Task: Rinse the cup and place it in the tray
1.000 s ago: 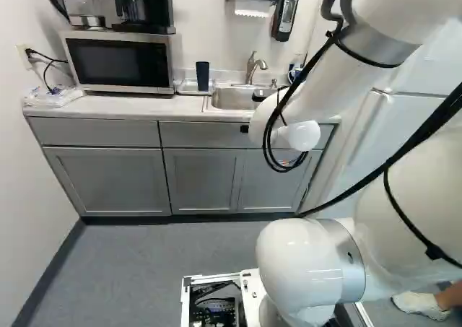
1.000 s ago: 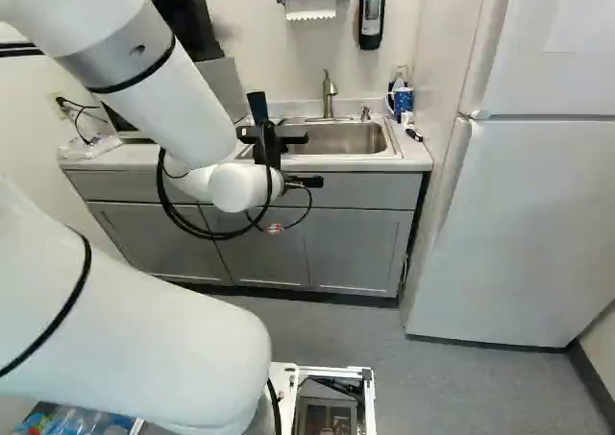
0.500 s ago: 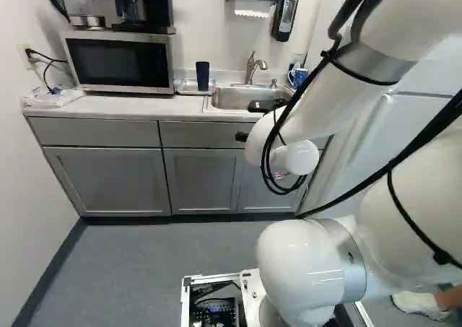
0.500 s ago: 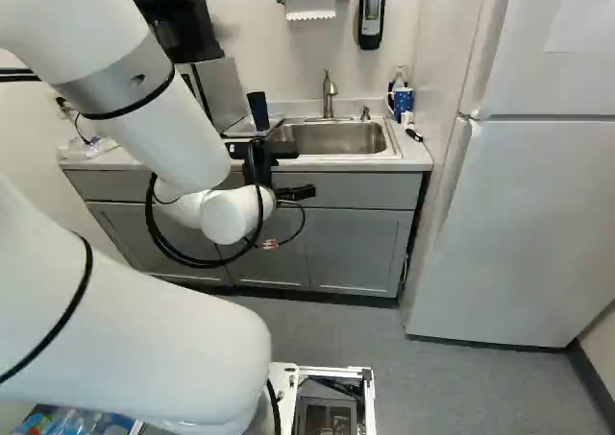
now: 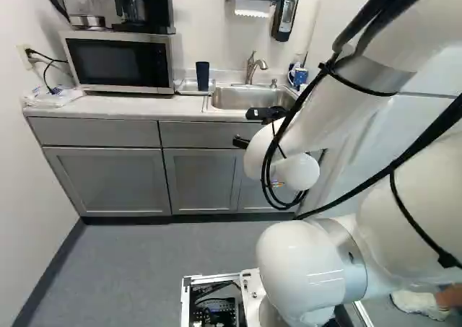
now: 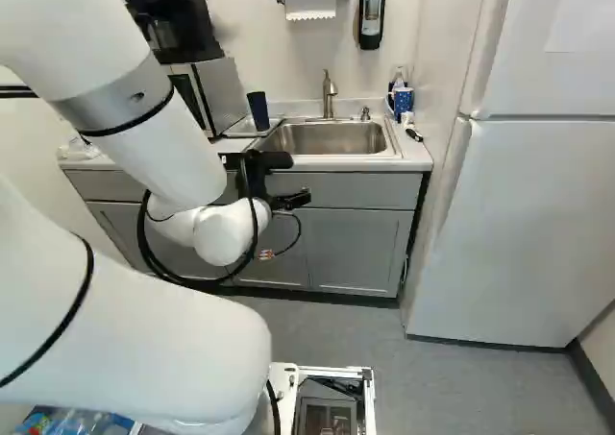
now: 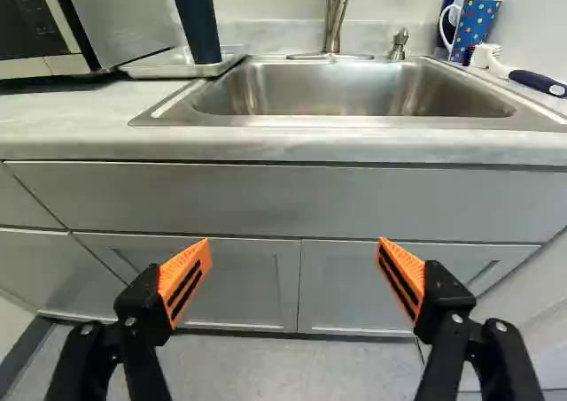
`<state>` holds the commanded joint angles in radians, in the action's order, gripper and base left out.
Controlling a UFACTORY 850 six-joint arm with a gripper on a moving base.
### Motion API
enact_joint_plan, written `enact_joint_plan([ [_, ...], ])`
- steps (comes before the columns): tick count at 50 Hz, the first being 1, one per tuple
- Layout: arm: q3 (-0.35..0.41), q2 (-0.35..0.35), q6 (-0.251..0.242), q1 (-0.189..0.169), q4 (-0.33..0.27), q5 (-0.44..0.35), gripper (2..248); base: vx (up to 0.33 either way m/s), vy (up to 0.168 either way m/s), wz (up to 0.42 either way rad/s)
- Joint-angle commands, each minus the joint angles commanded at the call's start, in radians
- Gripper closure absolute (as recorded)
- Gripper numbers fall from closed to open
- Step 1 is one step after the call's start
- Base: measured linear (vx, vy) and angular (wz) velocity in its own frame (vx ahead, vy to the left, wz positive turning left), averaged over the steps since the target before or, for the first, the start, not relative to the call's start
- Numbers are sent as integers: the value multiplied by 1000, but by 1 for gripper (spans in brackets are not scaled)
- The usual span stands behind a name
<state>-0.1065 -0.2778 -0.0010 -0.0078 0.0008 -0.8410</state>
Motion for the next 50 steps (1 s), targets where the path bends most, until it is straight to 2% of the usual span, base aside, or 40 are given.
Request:
enact_joint_plan([
  [18,18,-1,1,7,-1,-30,3,0,0,0],
  [50,19,-1,1,8,-1,-32,3,0,0,0],
])
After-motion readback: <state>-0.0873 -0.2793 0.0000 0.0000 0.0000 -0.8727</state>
